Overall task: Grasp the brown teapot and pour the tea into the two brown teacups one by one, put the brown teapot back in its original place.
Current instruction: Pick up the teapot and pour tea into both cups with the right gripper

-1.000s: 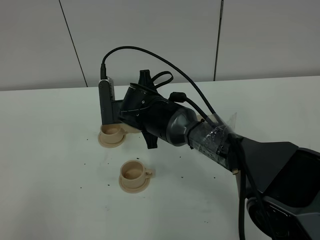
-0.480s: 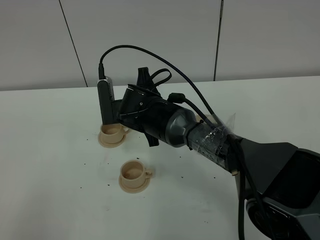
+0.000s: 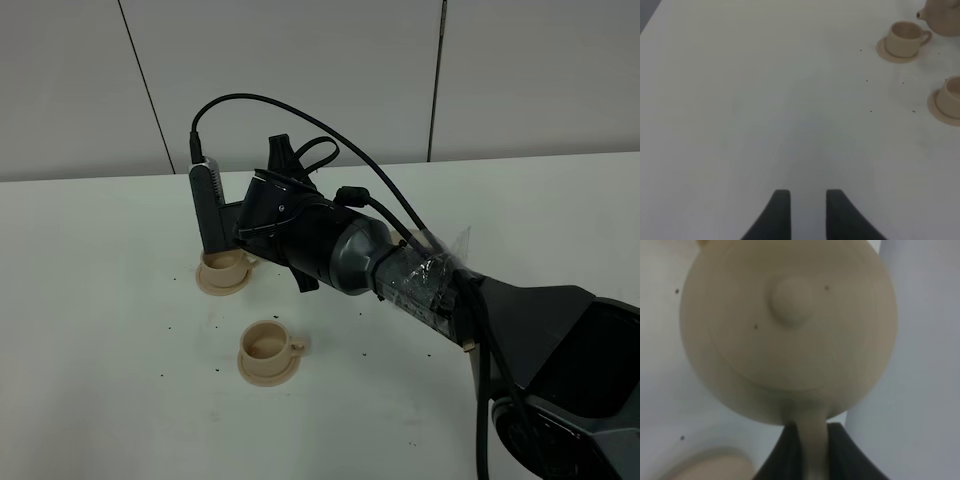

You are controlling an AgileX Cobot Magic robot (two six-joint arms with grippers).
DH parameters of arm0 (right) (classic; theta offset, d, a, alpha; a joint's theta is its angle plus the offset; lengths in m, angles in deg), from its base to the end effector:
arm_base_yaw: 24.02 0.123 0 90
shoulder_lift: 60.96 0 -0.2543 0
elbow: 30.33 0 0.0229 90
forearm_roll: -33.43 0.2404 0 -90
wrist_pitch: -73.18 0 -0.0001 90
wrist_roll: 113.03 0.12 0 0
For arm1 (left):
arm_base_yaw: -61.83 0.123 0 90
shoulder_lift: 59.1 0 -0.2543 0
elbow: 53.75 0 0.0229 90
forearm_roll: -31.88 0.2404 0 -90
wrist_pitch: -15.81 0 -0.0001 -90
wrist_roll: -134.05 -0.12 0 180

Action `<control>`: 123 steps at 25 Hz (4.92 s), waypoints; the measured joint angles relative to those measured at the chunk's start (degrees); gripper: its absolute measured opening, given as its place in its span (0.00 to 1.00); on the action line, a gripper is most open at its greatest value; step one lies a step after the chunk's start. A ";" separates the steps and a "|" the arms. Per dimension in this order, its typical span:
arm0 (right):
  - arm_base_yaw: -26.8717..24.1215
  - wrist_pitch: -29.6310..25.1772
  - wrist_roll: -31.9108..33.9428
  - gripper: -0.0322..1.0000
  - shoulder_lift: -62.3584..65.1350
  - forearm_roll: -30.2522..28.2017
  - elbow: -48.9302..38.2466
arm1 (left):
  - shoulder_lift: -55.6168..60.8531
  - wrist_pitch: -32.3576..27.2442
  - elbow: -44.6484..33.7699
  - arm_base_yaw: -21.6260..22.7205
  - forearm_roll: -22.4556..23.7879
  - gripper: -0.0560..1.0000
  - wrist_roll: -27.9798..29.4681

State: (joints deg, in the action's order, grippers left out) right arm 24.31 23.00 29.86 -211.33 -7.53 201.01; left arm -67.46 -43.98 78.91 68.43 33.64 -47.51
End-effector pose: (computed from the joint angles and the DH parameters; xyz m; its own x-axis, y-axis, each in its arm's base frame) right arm 0.3955 0.3534 0.1528 0.1893 -0.9762 0.1059 -0.6499 -0.2054 -0.7317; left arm 0.0417 0.0080 0.2627 -0.4328 -0.0071 -0.9014 -0.1203 0.9915 0.0499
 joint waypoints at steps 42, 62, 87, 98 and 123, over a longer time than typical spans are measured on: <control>-0.02 3.49 -5.02 0.12 -1.56 -4.36 0.00 | 0.00 0.00 0.00 0.00 0.00 0.28 -0.14; -0.02 3.55 -6.90 0.12 -1.73 -5.92 0.00 | 0.00 0.00 0.00 0.00 0.00 0.28 -0.08; 0.38 6.02 -7.14 0.12 -1.73 -10.18 0.00 | 0.00 0.00 0.00 0.00 0.00 0.28 -0.08; 0.58 6.14 -7.20 0.12 -1.57 -10.32 0.00 | 0.00 0.00 0.00 0.00 0.00 0.28 -0.13; 0.60 5.17 -7.68 0.12 -1.32 -10.25 0.00 | 0.00 0.00 0.00 0.00 0.00 0.28 0.20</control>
State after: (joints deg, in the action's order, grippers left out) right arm 24.91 28.17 22.18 -212.66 -17.79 201.01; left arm -67.46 -43.98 78.91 68.43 33.64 -47.31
